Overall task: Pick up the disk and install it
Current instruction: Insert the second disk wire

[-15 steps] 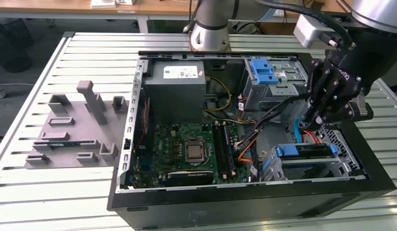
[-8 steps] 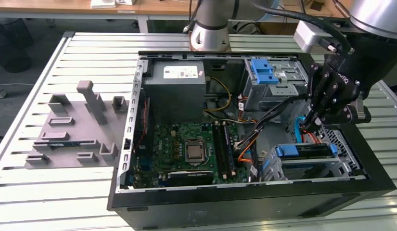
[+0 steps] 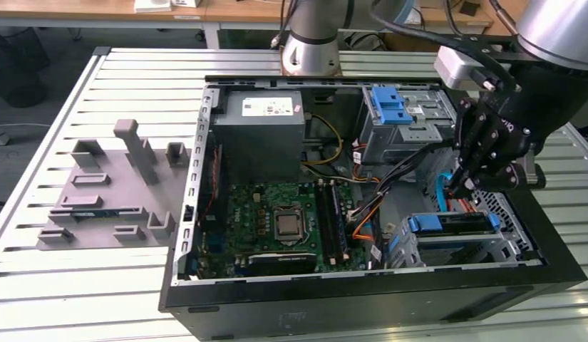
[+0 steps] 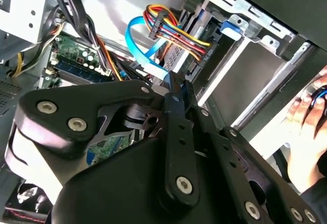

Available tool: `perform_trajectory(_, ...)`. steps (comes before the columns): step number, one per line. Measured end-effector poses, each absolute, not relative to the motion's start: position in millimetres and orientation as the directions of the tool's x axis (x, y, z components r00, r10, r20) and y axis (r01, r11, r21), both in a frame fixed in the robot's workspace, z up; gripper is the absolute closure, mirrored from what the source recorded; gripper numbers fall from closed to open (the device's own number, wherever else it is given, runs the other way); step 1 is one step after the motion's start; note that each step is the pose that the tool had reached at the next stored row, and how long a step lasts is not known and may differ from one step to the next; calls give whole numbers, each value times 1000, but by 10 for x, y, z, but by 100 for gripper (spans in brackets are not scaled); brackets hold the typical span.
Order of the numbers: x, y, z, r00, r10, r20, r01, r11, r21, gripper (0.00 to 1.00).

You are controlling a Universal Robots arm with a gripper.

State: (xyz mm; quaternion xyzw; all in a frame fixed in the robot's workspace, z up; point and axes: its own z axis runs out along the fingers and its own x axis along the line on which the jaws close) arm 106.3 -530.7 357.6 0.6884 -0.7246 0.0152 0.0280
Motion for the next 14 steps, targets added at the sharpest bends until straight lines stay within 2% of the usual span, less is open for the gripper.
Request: perform_trajectory(14, 1030, -5369, 3436, -45, -997, 61, -999, 45, 1, 84)
